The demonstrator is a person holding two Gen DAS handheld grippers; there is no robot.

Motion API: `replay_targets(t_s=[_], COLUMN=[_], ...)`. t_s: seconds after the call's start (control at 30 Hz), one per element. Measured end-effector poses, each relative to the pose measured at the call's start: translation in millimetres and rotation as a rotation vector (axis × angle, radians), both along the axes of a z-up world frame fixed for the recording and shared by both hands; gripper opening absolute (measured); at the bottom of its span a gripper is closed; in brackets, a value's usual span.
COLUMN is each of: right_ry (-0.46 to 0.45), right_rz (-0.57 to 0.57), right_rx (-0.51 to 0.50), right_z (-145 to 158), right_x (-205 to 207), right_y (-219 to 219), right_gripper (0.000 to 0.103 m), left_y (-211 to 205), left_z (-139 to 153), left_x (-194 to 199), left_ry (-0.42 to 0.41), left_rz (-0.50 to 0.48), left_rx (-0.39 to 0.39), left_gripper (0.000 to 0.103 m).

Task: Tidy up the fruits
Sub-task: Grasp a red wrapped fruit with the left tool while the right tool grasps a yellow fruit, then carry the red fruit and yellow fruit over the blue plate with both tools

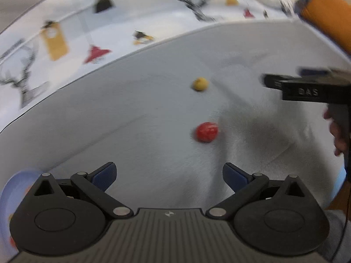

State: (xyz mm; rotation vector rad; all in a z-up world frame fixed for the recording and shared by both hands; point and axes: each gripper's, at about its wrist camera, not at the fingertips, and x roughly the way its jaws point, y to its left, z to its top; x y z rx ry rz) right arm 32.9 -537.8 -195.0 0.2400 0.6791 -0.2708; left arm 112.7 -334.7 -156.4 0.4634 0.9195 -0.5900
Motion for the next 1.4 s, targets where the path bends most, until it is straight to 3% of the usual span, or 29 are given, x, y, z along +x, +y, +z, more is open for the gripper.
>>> replay_targets(t_s=[0.13, 0.27, 0.33, 0.43, 0.47, 0.5, 0.53, 0.57, 0.6, 0.63, 0.73, 0.9, 1.0, 1.07, 1.27, 1.4], right_ry=[-0.047, -0.014, -0.001, -0.015, -0.022, -0.023, -0.032, -0.047, -0.042, -0.030, 0.006, 0.154, 0.147, 0.112, -0.008, -0.069], right_rz=[0.223, 0.481, 0.501, 0.471, 0.470, 0.473, 0.486, 0.512, 0.515, 0.509, 0.427, 0.023, -0.089, -0.097, -0.015, 0.124], right_rx=[0.071, -0.077, -0.136, -0.083, -0.094, -0.104, -0.102, -0.080, -0.070, -0.069, -0.040, -0.185, -0.120, -0.107, -0.087, -0.049], right_z=[-32, -59, -73, -74, -74, -73, -71, -68, -67, -67, -62, -56, -37, -13, 69, 115], right_x=[49, 98, 113, 119, 117, 116, 115, 113, 113, 115, 119, 98, 65, 43, -17, -52], right_y=[-7, 12, 16, 9, 10, 12, 13, 15, 19, 22, 19, -13, -27, -19, 43, 108], right_gripper=[0.102, 0.102, 0.102, 0.102, 0.102, 0.101, 0.082, 0.050, 0.039, 0.027, 0.027, 0.027, 0.027, 0.027, 0.027, 0.027], left_y=[-28, -44, -41, -37, -38, -39, -42, -45, -50, -53, -49, -10, 24, 47, 123, 175], left_z=[-26, -60, -68, -68, -68, -66, -63, -60, -57, -56, -55, -30, -5, 15, 71, 114], left_x=[15, 37, 49, 52, 49, 45, 40, 34, 29, 26, 28, 32, 25, 15, -15, -55], left_ry=[-0.022, -0.001, 0.024, 0.024, 0.013, 0.001, -0.011, -0.015, -0.011, -0.017, -0.004, -0.019, -0.026, -0.015, 0.039, 0.011], left_rz=[-0.083, -0.101, -0.087, -0.075, -0.080, -0.104, -0.133, -0.164, -0.191, -0.199, -0.174, -0.060, -0.020, 0.013, 0.220, 0.290], left_rx=[-0.029, -0.008, -0.052, -0.067, -0.063, -0.069, -0.074, -0.074, -0.065, -0.058, -0.044, -0.024, -0.024, -0.029, -0.016, -0.027], left_gripper=[0.102, 0.102, 0.103, 0.103, 0.098, 0.084, 0.071, 0.037, 0.034, 0.034, 0.034, 0.034, 0.034, 0.034, 0.034, 0.034])
